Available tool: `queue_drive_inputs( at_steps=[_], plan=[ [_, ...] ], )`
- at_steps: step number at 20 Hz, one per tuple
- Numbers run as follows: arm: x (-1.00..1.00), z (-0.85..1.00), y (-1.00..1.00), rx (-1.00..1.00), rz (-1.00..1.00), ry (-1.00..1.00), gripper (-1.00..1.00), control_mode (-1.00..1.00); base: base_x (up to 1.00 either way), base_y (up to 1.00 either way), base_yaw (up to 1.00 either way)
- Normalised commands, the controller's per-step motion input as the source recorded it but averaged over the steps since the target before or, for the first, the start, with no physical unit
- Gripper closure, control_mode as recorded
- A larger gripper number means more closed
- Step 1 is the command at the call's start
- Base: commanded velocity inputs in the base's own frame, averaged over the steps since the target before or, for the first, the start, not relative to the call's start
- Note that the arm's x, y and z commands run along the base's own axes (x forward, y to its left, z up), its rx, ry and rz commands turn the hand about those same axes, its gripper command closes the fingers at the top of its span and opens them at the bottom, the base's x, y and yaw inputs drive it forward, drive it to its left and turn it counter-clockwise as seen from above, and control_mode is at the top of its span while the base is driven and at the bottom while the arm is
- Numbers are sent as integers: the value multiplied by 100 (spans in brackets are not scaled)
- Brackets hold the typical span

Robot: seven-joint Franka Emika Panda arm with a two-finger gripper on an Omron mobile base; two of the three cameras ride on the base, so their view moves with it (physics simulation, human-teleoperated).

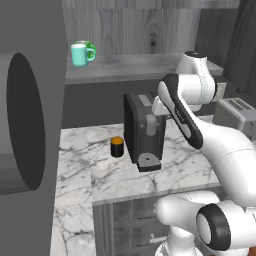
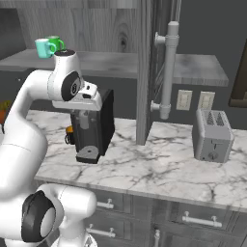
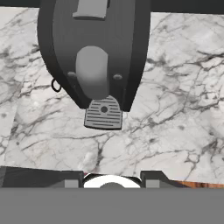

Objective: Pick the mug on the counter and place it in the cabinet with the handle facing the right, like the mugs already inside.

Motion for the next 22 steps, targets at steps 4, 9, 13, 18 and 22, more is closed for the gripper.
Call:
queue_drive_inputs(
  at_steps=[4, 9, 13, 18, 22],
  plan=[
    [-12, 0, 8, 0, 0, -1, -100, -100, 0, 0, 0],
    [-34, -7, 28, 0, 0, -8, -100, -100, 0, 0, 0],
    [-25, -27, 37, 0, -3, -9, -100, -100, 0, 0, 0],
    [-13, -40, 40, 0, -3, -5, -100, -100, 0, 0, 0],
    [-1, -42, 39, 0, -2, -1, -100, -100, 0, 0, 0]
  ],
)
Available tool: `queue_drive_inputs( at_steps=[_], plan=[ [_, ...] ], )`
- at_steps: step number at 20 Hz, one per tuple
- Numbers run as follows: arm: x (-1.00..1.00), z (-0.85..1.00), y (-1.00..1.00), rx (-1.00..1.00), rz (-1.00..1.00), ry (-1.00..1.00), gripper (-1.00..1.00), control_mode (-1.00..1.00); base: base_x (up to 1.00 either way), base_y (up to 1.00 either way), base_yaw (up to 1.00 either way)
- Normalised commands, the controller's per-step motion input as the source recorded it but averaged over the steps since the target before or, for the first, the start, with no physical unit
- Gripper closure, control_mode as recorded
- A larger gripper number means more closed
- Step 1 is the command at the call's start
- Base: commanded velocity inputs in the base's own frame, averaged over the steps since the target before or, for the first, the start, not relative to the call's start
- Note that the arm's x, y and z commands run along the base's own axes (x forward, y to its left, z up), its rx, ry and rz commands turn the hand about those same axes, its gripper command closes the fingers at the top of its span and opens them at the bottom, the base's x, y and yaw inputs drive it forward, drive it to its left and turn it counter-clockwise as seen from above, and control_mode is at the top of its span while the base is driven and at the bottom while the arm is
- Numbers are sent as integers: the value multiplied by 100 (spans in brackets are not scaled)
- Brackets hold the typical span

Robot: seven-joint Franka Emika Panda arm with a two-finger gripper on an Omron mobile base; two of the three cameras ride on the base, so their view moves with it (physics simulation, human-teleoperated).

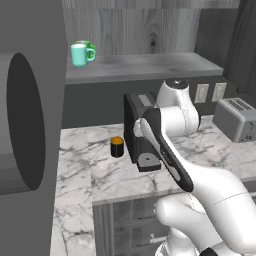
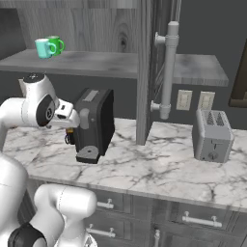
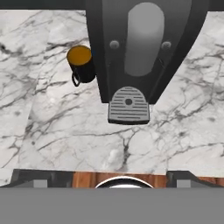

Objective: Pick the mug on the counter and place it in the cabinet with the handle facing the right, like the mugs already inside.

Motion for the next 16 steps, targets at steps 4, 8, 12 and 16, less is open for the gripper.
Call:
queue_drive_inputs(
  at_steps=[4, 8, 12, 16],
  plan=[
    [0, -43, 36, 0, -2, 0, -100, -100, 0, 0, 0],
    [1, -39, 30, 0, 0, 0, -100, -100, 0, 0, 0],
    [5, -36, 28, 0, 0, 0, -100, -100, 0, 0, 0],
    [14, -35, 28, 0, -1, 0, -100, -100, 0, 0, 0]
  ],
)
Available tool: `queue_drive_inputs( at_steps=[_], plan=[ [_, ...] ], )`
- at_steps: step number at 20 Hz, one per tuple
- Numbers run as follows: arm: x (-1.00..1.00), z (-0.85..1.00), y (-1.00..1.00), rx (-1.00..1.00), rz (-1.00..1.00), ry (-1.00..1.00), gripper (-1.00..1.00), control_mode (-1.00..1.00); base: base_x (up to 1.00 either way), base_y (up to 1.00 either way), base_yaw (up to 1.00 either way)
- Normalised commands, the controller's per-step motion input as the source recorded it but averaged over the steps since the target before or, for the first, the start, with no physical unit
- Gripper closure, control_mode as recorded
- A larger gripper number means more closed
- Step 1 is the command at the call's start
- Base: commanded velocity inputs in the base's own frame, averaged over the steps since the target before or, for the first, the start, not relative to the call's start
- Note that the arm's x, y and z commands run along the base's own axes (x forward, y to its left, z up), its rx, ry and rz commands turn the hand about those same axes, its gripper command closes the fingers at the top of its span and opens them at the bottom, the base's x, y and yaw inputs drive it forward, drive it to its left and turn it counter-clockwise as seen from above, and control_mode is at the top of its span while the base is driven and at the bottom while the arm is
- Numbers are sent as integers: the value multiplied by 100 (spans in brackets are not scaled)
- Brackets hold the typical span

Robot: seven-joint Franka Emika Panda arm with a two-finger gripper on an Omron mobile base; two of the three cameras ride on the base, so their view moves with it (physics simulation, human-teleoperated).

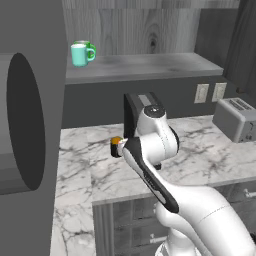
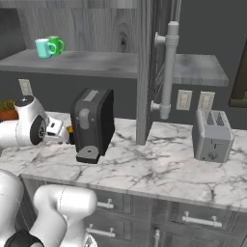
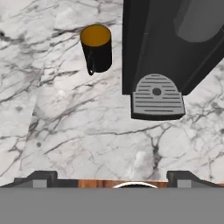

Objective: Pick the mug on the counter and place it in the cabinet with the handle facing the right, like the mugs already inside.

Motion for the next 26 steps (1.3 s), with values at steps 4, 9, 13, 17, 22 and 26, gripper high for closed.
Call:
queue_drive_inputs(
  at_steps=[4, 9, 13, 17, 22, 26],
  plan=[
    [23, -31, 22, 0, -1, 0, -100, -100, 0, 0, 0],
    [32, -27, 19, 0, -1, 0, -100, -100, 0, 0, 0],
    [35, -21, 9, 0, -1, 0, -100, -100, 0, 0, 0],
    [35, -14, 3, 0, -1, 0, -100, -100, 0, 0, 0],
    [41, -10, 0, 0, 0, 0, -100, -100, 0, 0, 0],
    [37, -13, 1, 0, 0, 0, -100, -100, 0, 0, 0]
  ],
)
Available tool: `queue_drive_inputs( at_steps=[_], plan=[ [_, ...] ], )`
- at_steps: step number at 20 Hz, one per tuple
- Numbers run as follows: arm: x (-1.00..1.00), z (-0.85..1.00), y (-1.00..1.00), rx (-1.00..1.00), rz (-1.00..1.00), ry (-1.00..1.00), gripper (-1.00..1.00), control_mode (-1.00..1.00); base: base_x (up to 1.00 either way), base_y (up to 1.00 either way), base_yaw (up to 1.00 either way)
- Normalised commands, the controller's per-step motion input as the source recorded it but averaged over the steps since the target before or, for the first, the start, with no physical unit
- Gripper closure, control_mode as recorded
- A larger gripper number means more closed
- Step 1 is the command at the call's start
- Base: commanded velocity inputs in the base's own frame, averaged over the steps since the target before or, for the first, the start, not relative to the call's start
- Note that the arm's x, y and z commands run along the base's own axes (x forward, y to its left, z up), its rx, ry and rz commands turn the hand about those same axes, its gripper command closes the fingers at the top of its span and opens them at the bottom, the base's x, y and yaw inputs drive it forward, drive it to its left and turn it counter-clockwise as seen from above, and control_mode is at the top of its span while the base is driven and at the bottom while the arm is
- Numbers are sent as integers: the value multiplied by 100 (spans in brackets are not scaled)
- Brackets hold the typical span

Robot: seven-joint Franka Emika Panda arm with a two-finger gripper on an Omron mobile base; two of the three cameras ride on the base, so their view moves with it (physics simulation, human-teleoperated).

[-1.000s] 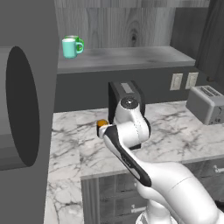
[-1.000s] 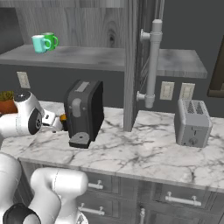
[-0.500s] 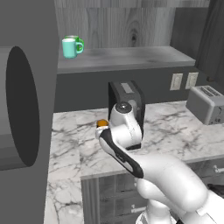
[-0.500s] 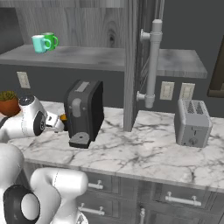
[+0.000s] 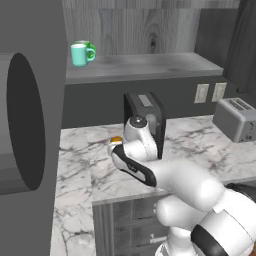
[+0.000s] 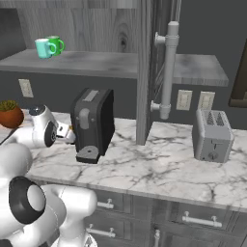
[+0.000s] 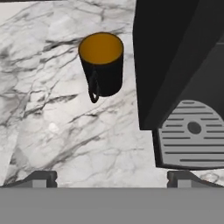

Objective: Pick the mug on the counter and place it in the cabinet with the handle facing the right, like the mugs already inside.

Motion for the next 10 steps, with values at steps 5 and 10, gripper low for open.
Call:
queue_drive_inputs(
  at_steps=[5, 10],
  plan=[
    [43, -20, 8, 0, 0, 0, -100, -100, 0, 0, 0],
    [46, -23, 11, 0, 0, 0, -100, -100, 0, 0, 0]
  ],
)
